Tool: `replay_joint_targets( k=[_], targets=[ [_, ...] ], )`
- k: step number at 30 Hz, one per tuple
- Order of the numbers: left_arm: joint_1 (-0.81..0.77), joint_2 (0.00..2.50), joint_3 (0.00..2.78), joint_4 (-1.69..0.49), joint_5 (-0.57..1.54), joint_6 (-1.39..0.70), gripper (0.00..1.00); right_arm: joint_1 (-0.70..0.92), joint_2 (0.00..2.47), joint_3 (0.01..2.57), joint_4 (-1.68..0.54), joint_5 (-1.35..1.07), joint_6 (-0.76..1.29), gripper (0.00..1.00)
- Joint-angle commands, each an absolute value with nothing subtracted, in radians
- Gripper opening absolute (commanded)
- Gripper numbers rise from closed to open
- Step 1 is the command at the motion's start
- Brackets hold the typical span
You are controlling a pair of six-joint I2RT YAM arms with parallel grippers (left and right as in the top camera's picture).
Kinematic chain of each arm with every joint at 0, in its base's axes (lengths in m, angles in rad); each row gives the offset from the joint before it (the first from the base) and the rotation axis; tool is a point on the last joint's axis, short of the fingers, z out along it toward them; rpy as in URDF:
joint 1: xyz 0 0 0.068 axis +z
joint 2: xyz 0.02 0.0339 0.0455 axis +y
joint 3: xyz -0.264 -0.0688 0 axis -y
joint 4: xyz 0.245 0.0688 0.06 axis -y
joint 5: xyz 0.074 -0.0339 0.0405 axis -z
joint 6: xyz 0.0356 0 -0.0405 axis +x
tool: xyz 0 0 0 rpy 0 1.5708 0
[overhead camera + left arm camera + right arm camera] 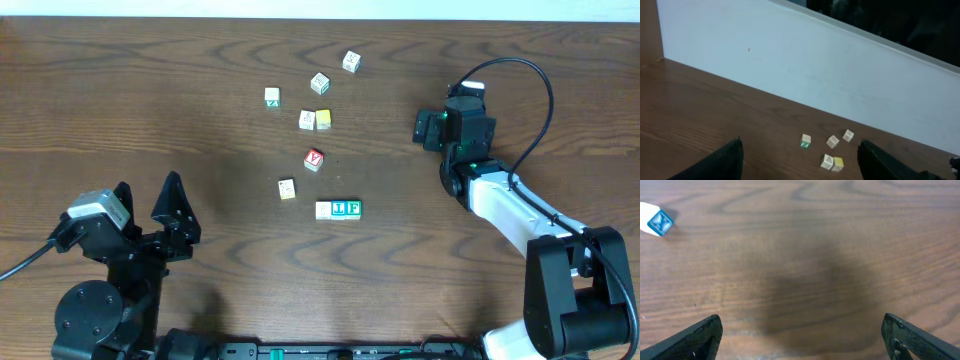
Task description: Lift 3 blocks
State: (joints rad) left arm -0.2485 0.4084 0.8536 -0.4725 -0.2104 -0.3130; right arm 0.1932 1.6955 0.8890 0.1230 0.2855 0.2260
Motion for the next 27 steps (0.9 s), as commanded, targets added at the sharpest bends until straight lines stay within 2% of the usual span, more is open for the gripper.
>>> replay_joint_targets(
  k=[1,6,15,19,21,23,27],
  targets=[
    [-0.242,0.405,0.862,-0.475,-0.222,-0.304,0.74,0.189,1.704,0.896,0.1,0.306,0.22,0.99],
    [-0.242,0.405,0.862,-0.496,-0.222,-0.303,0.74,0.19,1.704,0.896,0.058,0.306,0.22,0.99],
    [-0.242,0.407,0.86,-0.658,-0.188,-0.356,0.74,0.189,1.704,0.896,0.029,0.306,0.22,0.99],
    [-0.242,0.415,0.84,-0.63,-0.278,-0.352,0.74,0.19,1.704,0.896,0.03,0.306,0.22,0.99],
    [-0.242,0.415,0.795,-0.513,-0.308,-0.301,0.74,0.189,1.704,0.896,0.03,0.306,0.22,0.99],
    [-0.229,0.395,0.715,-0.306,-0.28,-0.189,0.74,0.189,1.704,0.896,0.03,0.306,0.22,0.99],
    [-0.159,0.316,0.468,0.206,-0.081,0.03,0.74,0.189,1.704,0.896,0.03,0.306,0.22,0.99]
  ],
)
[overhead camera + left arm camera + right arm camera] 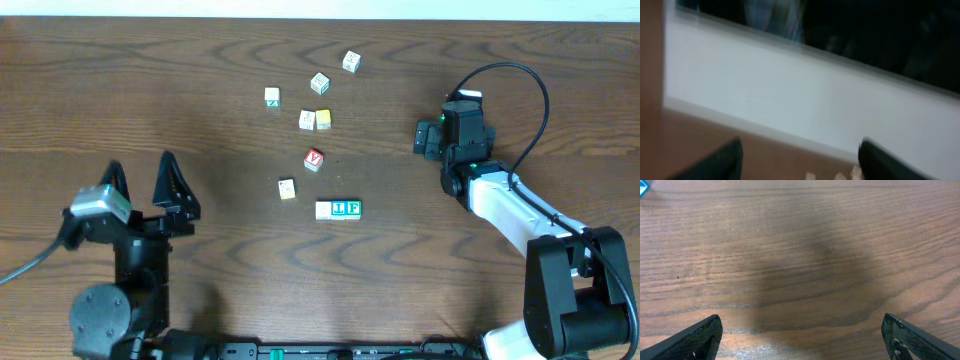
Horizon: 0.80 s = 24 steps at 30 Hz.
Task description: Lift 3 blocks
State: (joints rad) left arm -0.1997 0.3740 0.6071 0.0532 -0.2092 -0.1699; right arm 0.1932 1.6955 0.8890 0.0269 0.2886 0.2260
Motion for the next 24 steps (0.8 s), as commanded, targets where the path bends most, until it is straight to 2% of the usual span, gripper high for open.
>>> replay_joint_targets(
  k=[1,4,13,24],
  targets=[
    [-0.134,0.283,0.387,0.33,-0.028,0.058,0.74,0.19,1.704,0.896,0.03,0.306,0.22,0.99],
    [-0.078,0.196,0.228,0.476,0.021,0.059,0.74,0.189,1.704,0.896,0.03,0.306,0.22,0.99],
    [0.019,0.016,0.024,0.333,0.079,0.048,0.74,0.19,1.704,0.896,0.03,0.306,0.22,0.99],
    [0.024,0.001,0.004,-0.074,0.079,-0.01,0.74,0.19,1.704,0.896,0.03,0.306,0.22,0.99]
  ],
)
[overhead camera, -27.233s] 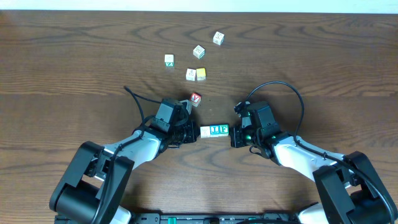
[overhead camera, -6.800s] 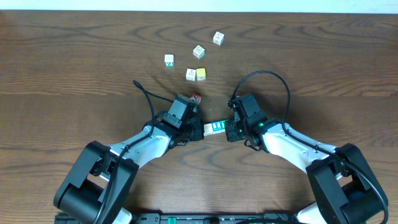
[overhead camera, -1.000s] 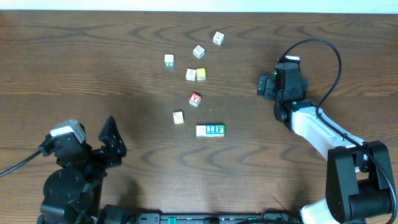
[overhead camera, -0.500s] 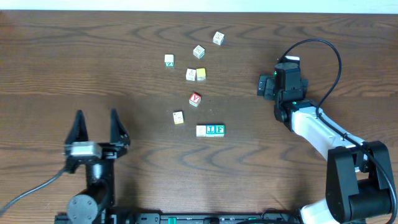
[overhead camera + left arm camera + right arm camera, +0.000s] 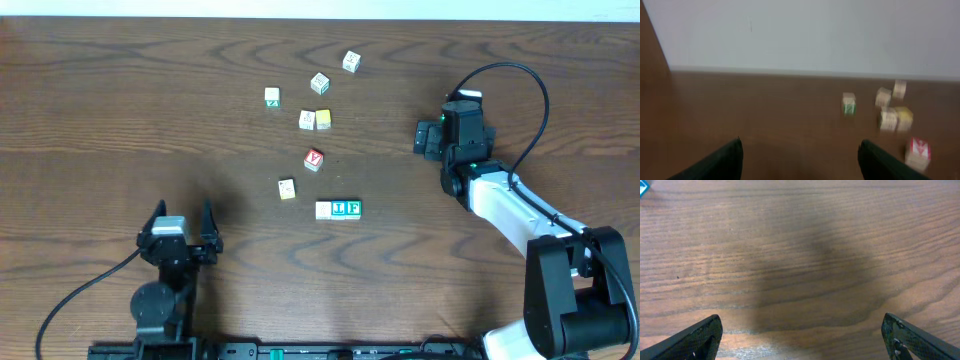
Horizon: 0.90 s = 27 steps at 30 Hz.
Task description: Lift 3 blocks
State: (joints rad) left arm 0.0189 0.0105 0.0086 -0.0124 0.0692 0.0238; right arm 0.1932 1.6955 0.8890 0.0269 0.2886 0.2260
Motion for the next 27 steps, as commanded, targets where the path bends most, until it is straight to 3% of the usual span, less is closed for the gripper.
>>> replay_joint_targets(
  k=[1,23,27],
  targets=[
    [0.024,0.006,0.004,-0.069,0.08,-0.032,0.74,0.189,1.704,0.896,0.03,0.306,0.22,0.99],
    [0.023,0.004,0.004,-0.063,0.112,-0.031,0.75,0.19,1.704,0.896,0.029,0.306,0.22,0.99],
    [0.023,0.004,0.004,-0.063,0.112,-0.031,0.74,0.199,1.617,0.893,-0.082,0.299,0.22,0.99]
  ],
)
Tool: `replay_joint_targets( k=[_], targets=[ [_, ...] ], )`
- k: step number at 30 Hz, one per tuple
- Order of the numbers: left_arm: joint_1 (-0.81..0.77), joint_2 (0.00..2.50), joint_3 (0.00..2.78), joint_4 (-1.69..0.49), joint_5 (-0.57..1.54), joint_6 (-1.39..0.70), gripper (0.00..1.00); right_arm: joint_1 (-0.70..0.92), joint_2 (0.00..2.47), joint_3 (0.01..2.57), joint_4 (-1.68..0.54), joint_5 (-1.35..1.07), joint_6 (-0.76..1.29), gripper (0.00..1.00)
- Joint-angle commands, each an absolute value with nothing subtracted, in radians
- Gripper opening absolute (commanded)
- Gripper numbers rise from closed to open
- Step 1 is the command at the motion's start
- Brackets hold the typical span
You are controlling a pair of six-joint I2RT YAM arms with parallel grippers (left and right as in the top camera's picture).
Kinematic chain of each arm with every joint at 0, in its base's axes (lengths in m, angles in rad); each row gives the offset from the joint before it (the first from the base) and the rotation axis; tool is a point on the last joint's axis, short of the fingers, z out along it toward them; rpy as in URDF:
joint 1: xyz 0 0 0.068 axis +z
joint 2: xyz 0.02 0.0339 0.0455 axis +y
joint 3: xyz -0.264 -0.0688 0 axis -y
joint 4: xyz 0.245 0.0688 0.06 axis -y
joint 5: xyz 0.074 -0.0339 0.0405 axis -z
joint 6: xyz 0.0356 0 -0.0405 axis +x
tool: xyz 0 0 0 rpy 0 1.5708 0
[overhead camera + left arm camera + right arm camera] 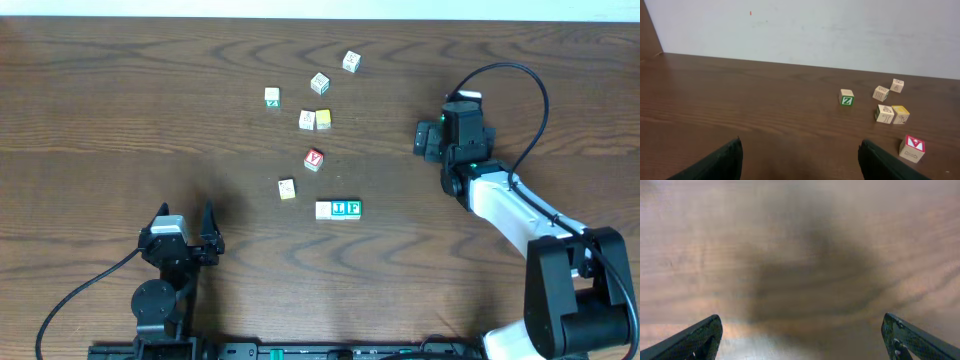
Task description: Lift 3 blocks
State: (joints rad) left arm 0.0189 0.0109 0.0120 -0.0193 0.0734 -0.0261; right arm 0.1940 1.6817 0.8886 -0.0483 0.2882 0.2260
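Note:
Several small wooden letter blocks lie scattered mid-table: a green Z block (272, 96) (846, 97), a yellow one (323, 119) (900, 114), a red one (313, 159) (912, 148), a plain one (287, 188), and a blue-green row (337, 209). My left gripper (184, 217) (800, 170) is open near the front edge, facing the blocks from well short of them. To the right of the blocks, my right gripper (424, 139) (802, 345) is open over bare wood, holding nothing.
A pale wall (815, 30) rises behind the table's far edge. Two more blocks (319, 83) (351, 62) lie farthest back. The right arm's black cable (530, 80) loops over the table at right. The right wrist view is blurred.
The left wrist view has sharpened and settled on the blocks; the left arm holds its place. The right wrist view has blurred, and the blue block corner at its top left no longer shows.
The left arm first stood tall at the front left with its gripper open and aimed over the far blocks. It then shifted and swung, and now sits low near the front edge facing the blocks. The right gripper shifted slightly early on. All blocks lie unmoved.

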Motion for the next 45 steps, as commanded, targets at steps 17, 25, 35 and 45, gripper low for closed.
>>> replay_joint_targets(
  k=[17,25,35,45],
  targets=[
    [0.023,0.004,0.004,-0.063,0.112,-0.031,0.75,0.186,0.562,0.849,-0.459,0.084,0.133,0.99],
    [0.023,0.004,0.004,-0.063,0.112,-0.031,0.75,-0.019,0.109,0.437,-0.069,-0.036,0.112,0.99],
    [0.023,0.004,0.004,-0.063,0.112,-0.031,0.74,-0.039,0.005,0.125,0.063,-0.094,0.142,0.99],
    [0.023,0.004,0.004,-0.063,0.112,-0.031,0.75,-0.039,0.005,0.005,-0.075,-0.054,0.139,0.99]
  ],
)
